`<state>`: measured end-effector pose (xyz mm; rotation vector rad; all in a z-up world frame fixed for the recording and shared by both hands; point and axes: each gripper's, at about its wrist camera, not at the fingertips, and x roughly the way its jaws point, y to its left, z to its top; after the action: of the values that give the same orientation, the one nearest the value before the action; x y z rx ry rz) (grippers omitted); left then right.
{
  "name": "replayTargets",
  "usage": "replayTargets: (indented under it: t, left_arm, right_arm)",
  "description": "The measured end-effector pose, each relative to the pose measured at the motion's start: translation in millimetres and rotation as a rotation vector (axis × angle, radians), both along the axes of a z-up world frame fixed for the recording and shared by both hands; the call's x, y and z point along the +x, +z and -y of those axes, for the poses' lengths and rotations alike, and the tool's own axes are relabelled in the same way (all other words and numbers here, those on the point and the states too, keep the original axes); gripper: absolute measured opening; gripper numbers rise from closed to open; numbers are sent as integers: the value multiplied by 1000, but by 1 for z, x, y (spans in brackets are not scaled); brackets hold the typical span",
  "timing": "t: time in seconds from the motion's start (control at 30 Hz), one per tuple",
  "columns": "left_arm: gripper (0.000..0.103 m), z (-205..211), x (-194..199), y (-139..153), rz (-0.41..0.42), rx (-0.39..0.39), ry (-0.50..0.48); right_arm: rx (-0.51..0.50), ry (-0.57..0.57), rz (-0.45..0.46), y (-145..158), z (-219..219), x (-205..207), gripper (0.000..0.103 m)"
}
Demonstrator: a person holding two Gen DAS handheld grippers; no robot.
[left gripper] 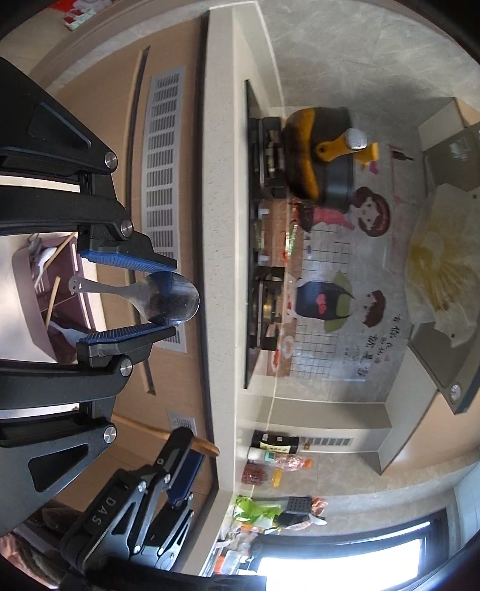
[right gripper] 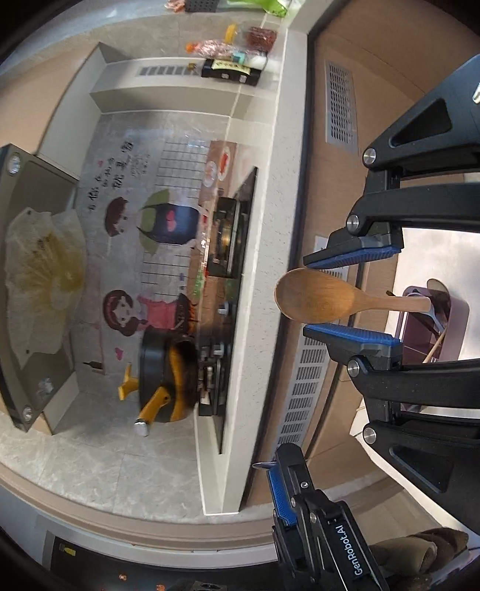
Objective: Organize utensils
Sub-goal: 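Lift the metal spoon and wooden spoon over the caddy and release both into it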
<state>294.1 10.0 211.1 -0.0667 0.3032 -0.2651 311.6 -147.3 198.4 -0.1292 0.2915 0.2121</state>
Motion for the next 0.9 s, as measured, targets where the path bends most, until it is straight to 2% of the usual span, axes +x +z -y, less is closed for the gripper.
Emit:
replayTargets:
  t: [0.43,0.73,0.9]
  left_arm:
    - [29,-7,82,-95,-214,-41,-11]
    - [29,3,105,-151,-335,-36,-39]
    - [29,6,111,-170,-381,-32,-24]
  right_arm:
    - [-11,28,-212,-93,-26,74,28]
    - [-29,28,-366,-157,-32,100,28]
    - [-43,6,-405,-178,-31,102,28]
